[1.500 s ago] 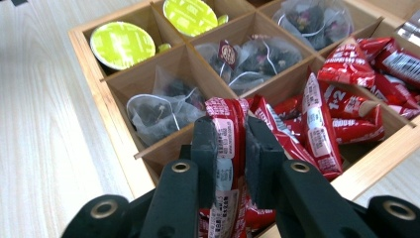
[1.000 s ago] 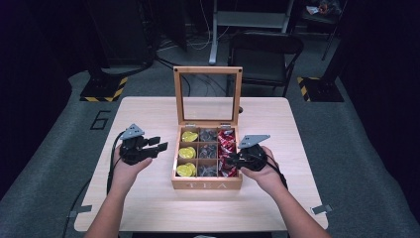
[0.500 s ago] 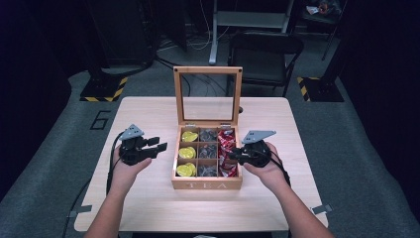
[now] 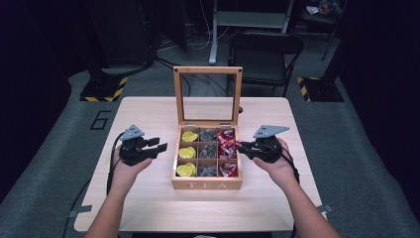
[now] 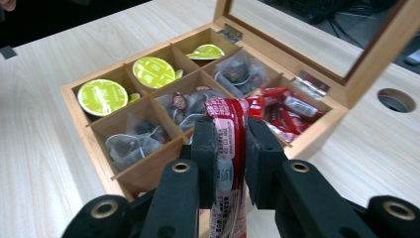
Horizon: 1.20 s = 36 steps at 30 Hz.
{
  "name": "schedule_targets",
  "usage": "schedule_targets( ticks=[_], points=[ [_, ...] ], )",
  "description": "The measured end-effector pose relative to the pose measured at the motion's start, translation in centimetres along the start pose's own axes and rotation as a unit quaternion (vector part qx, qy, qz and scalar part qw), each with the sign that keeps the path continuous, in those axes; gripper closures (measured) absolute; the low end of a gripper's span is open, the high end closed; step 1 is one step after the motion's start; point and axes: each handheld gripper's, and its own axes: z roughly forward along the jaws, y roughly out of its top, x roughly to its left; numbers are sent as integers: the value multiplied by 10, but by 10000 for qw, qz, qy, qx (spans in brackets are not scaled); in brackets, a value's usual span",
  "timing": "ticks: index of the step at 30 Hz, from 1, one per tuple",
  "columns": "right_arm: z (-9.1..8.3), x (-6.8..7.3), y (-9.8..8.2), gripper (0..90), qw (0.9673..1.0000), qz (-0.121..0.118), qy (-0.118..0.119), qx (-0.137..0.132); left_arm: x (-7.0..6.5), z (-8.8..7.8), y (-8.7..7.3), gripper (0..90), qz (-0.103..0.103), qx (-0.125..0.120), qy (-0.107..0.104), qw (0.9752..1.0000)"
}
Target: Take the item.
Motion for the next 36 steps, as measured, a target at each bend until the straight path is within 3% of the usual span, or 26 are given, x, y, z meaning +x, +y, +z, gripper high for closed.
schedule_targets(
  ticks=[23, 36],
  points=[
    [-22, -31, -17, 765, 9981, 338, -510, -10, 2, -1, -1, 542, -47, 14, -16, 10000],
    [-22, -41, -36, 765, 9961, 457, -748, 111, 3, 1, -2, 538, -73, 34, -4, 10000]
  ],
)
